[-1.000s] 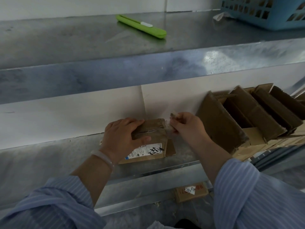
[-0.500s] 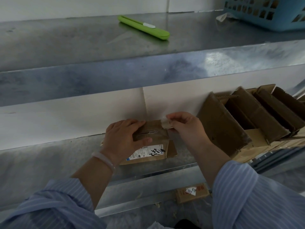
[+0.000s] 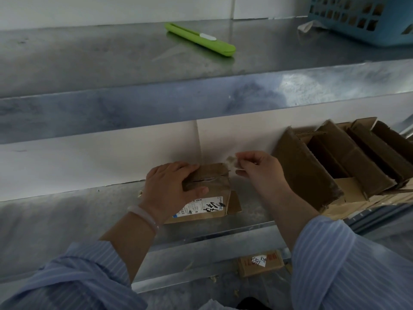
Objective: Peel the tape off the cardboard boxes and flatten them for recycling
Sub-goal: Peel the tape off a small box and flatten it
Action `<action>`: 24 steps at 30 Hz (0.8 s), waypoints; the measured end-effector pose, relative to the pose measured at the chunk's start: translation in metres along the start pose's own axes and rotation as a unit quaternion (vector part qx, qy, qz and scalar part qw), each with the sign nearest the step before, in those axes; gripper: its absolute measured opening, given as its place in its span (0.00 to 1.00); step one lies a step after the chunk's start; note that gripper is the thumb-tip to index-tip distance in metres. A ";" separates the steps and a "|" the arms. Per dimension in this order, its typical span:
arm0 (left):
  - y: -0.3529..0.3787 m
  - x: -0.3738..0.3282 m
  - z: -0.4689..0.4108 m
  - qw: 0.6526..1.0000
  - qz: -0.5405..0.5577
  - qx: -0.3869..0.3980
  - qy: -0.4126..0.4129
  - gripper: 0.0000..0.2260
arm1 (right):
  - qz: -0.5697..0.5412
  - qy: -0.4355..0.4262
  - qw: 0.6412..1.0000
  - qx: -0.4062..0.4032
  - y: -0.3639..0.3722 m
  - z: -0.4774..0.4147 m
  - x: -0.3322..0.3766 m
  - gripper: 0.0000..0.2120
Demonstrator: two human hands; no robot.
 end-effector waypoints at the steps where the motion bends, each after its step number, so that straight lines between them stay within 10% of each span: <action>1: -0.001 0.000 0.000 1.000 0.003 -0.003 0.002 0.36 | 0.026 0.011 1.000 -0.011 -0.004 -0.003 -0.008 0.09; 16: -0.003 0.008 0.001 0.992 0.108 0.051 -0.026 0.21 | 0.396 -0.138 0.907 -0.044 -0.010 -0.024 -0.023 0.12; 24: -0.028 0.043 0.031 0.972 0.110 -0.113 -0.175 0.29 | 0.422 -0.155 0.893 -0.019 -0.006 -0.028 -0.022 0.16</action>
Point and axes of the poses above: each hand's wrist, its own z-axis away from the middle knuckle, its own y-axis out of the palm, x = y × z, the point moved 9 cm from there along -z, towards the middle knuckle, and after that the axes turned 12 degrees about -x, right-handed, at the moved point
